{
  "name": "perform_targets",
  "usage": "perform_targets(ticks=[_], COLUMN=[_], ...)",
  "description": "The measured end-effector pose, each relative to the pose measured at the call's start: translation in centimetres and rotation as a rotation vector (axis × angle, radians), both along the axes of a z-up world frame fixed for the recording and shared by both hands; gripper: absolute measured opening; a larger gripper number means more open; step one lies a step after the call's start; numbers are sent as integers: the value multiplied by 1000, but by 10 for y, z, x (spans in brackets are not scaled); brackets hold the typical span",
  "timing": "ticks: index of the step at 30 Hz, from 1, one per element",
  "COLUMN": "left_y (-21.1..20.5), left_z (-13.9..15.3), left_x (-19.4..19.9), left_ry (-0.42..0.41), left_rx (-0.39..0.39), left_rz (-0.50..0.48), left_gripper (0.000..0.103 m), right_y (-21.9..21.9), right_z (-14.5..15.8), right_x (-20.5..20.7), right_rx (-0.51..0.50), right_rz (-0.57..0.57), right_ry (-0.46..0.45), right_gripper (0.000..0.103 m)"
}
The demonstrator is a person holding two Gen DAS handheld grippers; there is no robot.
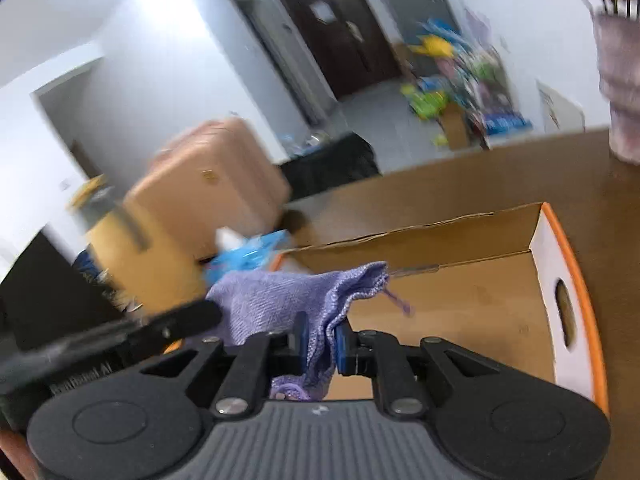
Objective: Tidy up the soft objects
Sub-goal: 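Carry the lavender cloth into the cardboard box and open the right tool, then withdraw the right tool from the box back toward the pile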
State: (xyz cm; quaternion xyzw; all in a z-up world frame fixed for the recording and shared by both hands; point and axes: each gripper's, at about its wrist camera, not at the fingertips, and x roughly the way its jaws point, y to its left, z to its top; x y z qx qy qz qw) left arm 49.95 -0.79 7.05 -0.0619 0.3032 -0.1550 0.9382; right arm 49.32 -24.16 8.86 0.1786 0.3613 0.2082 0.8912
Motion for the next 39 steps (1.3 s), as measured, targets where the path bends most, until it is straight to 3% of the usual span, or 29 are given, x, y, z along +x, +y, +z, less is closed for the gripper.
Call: perform_targets(ticks=[4,6,7,8,11,16,19,21,22,26,31,36,39], left_y=[-5,-6,-3,-1,-1,3,11,20,25,42,41,43,39], left_z=[-39,-54,-58,-59,-55,-35,-11,7,16,45,71,55,37], left_x=[52,66,67,67,61,48,24,3,-10,-62,-133,-242,-313], left_ry=[20,40,31,17,-31,-28,-49,-62,-68,-121,-204,-329,-417], left_rx=[119,162,159,154,184,187,193,202,197,163,161,107,122], left_rz=[40,55,53,44,29,32,46,62,74,112,124,67,53], left_gripper=[9,24,25,28,33,44,59,86,90,94,99,103,103], right_y=[28,40,45,48,49,39,22,9,0,-32,-54,-55,-54], right_z=[-30,-49,-54,-59,-63,-49,-27,-11,-2,31,61,60,47], right_x=[77,104,115,122,129,116,90,69,56,0,-72,-171,-242], right_rx=[-134,-190,-224,-245,-233,-245,-292,-307,-311,-322,-304,-310,-312], right_rz=[1,-7,-6,-12,8,17,2,-12,-17,-74,-116,-136,-152], right_ry=[43,69,88,88,76,43,-6,-32,-45,-104,-180,-345,-447], right_gripper=[18,42,57,62,65,67,69,71,72,81,82,96,97])
